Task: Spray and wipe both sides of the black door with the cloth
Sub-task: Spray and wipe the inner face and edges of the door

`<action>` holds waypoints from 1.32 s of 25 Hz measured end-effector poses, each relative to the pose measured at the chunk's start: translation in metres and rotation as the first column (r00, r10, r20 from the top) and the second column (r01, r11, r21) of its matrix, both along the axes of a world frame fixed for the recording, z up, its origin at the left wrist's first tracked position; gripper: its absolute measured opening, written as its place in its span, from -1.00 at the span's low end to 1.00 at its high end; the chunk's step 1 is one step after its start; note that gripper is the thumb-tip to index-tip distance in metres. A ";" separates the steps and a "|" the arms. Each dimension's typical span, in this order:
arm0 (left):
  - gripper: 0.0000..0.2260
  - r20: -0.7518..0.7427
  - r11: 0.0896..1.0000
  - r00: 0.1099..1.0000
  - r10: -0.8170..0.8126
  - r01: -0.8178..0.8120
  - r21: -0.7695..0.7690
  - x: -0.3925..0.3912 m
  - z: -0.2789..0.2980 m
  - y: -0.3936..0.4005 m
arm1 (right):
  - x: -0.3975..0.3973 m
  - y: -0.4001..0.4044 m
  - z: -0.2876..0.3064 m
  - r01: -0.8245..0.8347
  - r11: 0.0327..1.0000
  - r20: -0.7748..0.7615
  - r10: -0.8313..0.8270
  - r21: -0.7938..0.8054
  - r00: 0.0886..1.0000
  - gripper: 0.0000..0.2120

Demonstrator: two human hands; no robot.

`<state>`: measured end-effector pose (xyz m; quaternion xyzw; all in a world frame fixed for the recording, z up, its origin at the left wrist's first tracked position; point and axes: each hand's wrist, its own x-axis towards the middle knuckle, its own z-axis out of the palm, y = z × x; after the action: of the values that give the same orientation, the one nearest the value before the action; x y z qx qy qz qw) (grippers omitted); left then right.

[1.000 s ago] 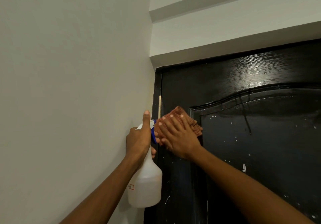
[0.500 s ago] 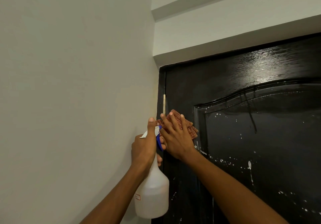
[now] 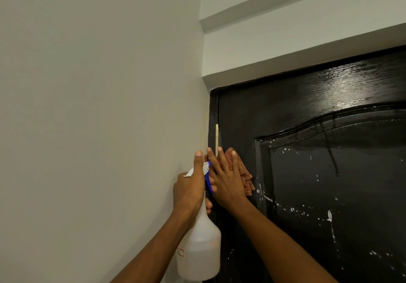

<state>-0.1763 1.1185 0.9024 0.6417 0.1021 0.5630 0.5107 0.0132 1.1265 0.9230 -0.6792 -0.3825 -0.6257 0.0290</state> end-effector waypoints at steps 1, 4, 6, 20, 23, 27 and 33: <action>-0.27 0.007 1.000 1.000 0.003 -0.003 0.003 -0.001 0.002 0.000 | -0.003 0.008 0.000 -0.006 1.000 -0.028 0.006 0.026 1.000 -0.16; -0.33 0.005 1.000 1.000 -0.012 0.012 -0.011 -0.002 -0.001 0.002 | 0.001 0.008 -0.007 -0.030 0.996 -0.090 0.037 0.080 0.995 -0.21; -0.34 -0.011 1.000 1.000 -0.014 0.014 -0.016 0.000 -0.010 0.005 | 0.013 -0.006 -0.013 -0.021 1.000 -0.033 0.021 0.024 0.999 -0.28; -0.32 -0.019 0.990 0.990 -0.142 0.142 -0.013 0.018 -0.016 -0.008 | 0.044 -0.166 0.110 0.143 0.881 -0.105 -0.107 0.452 0.989 -0.39; -0.31 -0.004 0.989 0.989 -0.148 0.148 -0.017 0.020 -0.016 -0.008 | 0.037 -0.154 0.100 0.085 0.860 -0.105 -0.036 0.503 0.994 -0.38; -0.31 -0.036 0.988 0.988 -0.151 0.149 -0.045 0.028 -0.023 -0.017 | 0.045 -0.139 0.038 0.085 0.996 0.045 -0.084 -0.029 0.995 -0.37; -0.32 -0.012 0.967 0.968 -0.250 0.249 -0.063 0.048 -0.008 -0.037 | 0.068 -0.215 0.041 0.073 0.915 -0.006 -0.076 0.396 0.997 -0.42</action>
<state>-0.1285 1.0811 0.8946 0.6390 0.0427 0.4848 0.5957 0.0807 0.9114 0.9644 -0.6705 -0.2219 -0.6939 0.1403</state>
